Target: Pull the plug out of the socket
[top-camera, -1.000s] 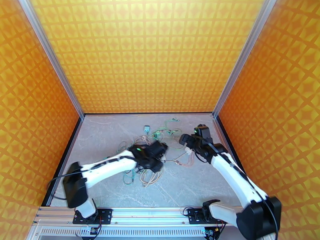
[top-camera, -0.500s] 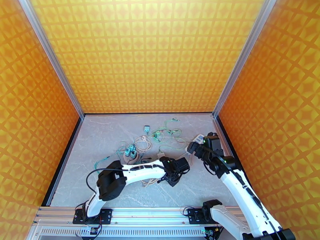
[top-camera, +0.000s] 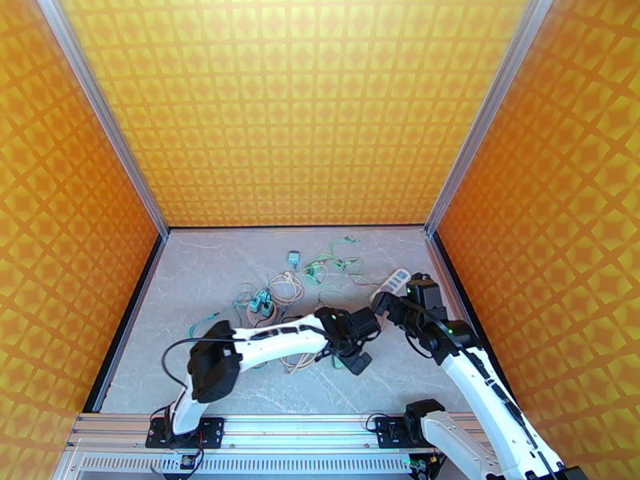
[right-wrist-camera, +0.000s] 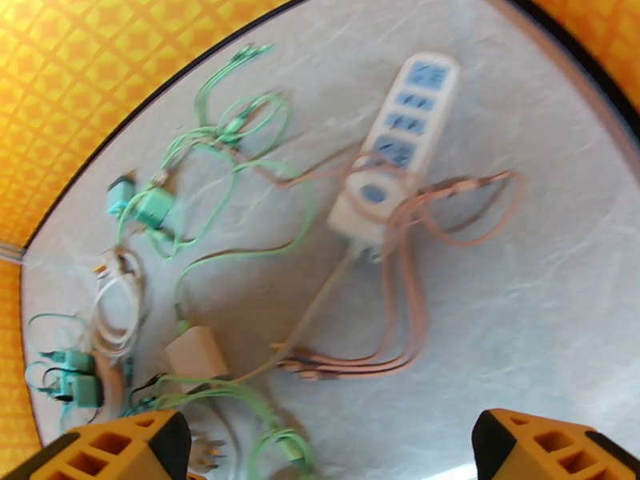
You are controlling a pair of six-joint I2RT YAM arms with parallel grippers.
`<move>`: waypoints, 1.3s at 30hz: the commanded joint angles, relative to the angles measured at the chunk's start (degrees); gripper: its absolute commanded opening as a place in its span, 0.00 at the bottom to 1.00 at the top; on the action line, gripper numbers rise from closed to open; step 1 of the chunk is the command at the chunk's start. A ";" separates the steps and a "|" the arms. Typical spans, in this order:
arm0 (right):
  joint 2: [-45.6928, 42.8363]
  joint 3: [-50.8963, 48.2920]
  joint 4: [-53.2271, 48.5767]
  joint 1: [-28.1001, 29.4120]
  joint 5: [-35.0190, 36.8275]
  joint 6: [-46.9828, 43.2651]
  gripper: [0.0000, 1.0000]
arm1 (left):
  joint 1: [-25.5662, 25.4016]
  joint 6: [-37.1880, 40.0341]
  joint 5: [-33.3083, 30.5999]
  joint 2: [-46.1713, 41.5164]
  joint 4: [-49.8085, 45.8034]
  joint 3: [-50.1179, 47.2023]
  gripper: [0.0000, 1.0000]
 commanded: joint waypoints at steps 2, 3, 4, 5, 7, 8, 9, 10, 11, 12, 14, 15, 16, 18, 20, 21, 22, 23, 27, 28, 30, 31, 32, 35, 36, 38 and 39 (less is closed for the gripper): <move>-0.86 -2.40 6.08 -0.05 -6.97 0.84 0.99 | 4.01 -0.30 -0.88 -9.06 2.91 -3.32 0.99; -0.89 -2.86 7.44 -0.09 -8.72 0.77 0.98 | 5.22 -0.53 -0.89 -10.86 3.59 -4.83 0.99; -0.78 -3.31 8.23 -0.04 -10.48 0.58 0.99 | 6.34 -0.65 -0.93 -12.67 4.20 -6.40 0.99; -0.62 -3.56 8.69 -0.05 -11.30 0.87 0.98 | 7.48 -0.59 -0.93 -14.34 4.79 -7.73 0.99; 0.18 -3.97 8.99 -0.03 -12.19 2.68 0.98 | 9.66 0.62 -0.91 -18.12 6.06 -10.71 0.99; 0.45 -4.28 9.26 -0.02 -12.50 3.61 0.98 | 10.45 1.18 -0.94 -19.51 6.28 -12.23 0.99; 0.57 -4.68 9.67 0.00 -12.71 4.96 0.99 | 11.69 1.57 -0.88 -21.12 6.53 -13.89 0.99; 0.51 -5.18 10.13 0.04 -12.79 6.46 0.99 | 12.93 1.99 -0.87 -22.67 6.92 -15.27 0.99; 0.51 -5.46 10.51 0.10 -12.96 7.65 0.98 | 13.99 2.42 -0.89 -23.97 7.14 -16.35 0.99; 0.59 -5.78 10.99 0.30 -13.36 8.80 0.98 | 15.37 2.76 -0.86 -25.34 7.27 -17.62 0.99; 1.24 -5.88 12.22 1.78 -13.76 10.39 0.98 | 18.13 3.18 -0.76 -27.76 7.63 -19.91 0.99; 1.73 -5.80 12.69 2.90 -13.43 11.11 0.99 | 19.54 3.38 -0.72 -28.86 7.78 -21.03 0.99; 2.28 -5.51 12.94 4.32 -12.72 11.94 0.99 | 20.89 3.43 -0.69 -29.90 7.76 -22.11 0.99; 3.15 -4.74 12.79 7.86 -9.77 13.14 0.99 | 23.47 3.05 -0.68 -31.65 8.12 -24.17 0.99; 4.15 -4.08 12.74 11.32 -6.30 13.94 0.99 | 25.30 3.18 -0.66 -33.31 9.02 -26.56 0.99; 4.82 -3.73 12.84 12.93 -4.91 14.31 0.99 | 26.19 3.08 -0.61 -34.13 9.44 -27.63 0.99; 5.69 -3.38 13.02 14.22 -4.06 14.46 0.98 | 26.90 2.96 -0.42 -34.56 9.56 -28.37 0.99; 6.92 -2.90 13.26 15.68 -3.23 14.63 0.98 | 27.63 2.88 -0.27 -35.07 9.56 -29.15 0.99; 14.33 1.47 13.58 21.97 0.16 12.38 0.99 | 31.60 1.67 -0.22 -36.65 9.47 -31.80 0.99; 16.20 3.05 13.25 23.33 1.35 11.40 0.98 | 32.31 1.50 0.02 -36.98 9.64 -32.26 0.99; 20.92 6.57 13.44 26.15 2.65 8.51 0.99 | 33.98 1.19 0.17 -37.78 10.24 -33.41 0.99; 22.89 8.17 13.47 27.18 3.11 7.40 0.99 | 34.71 1.11 0.19 -37.86 10.50 -34.03 0.99; 25.12 9.93 13.47 28.03 3.27 6.65 0.99 | 35.66 0.83 0.13 -38.08 10.56 -34.48 1.00; 31.60 15.43 13.86 29.27 1.00 4.62 0.98 | 38.50 0.09 2.13 -38.73 10.35 -35.66 0.96; 33.57 17.56 13.47 29.73 0.37 3.58 0.99 | 39.28 0.11 2.96 -39.11 10.50 -36.22 0.93; 36.98 20.53 13.39 30.62 -0.38 1.14 0.99 | 40.74 1.02 5.06 -39.88 11.81 -37.82 0.90; 38.51 21.64 13.74 30.85 -1.17 0.47 0.99 | 41.33 1.53 5.92 -40.09 12.38 -38.64 0.87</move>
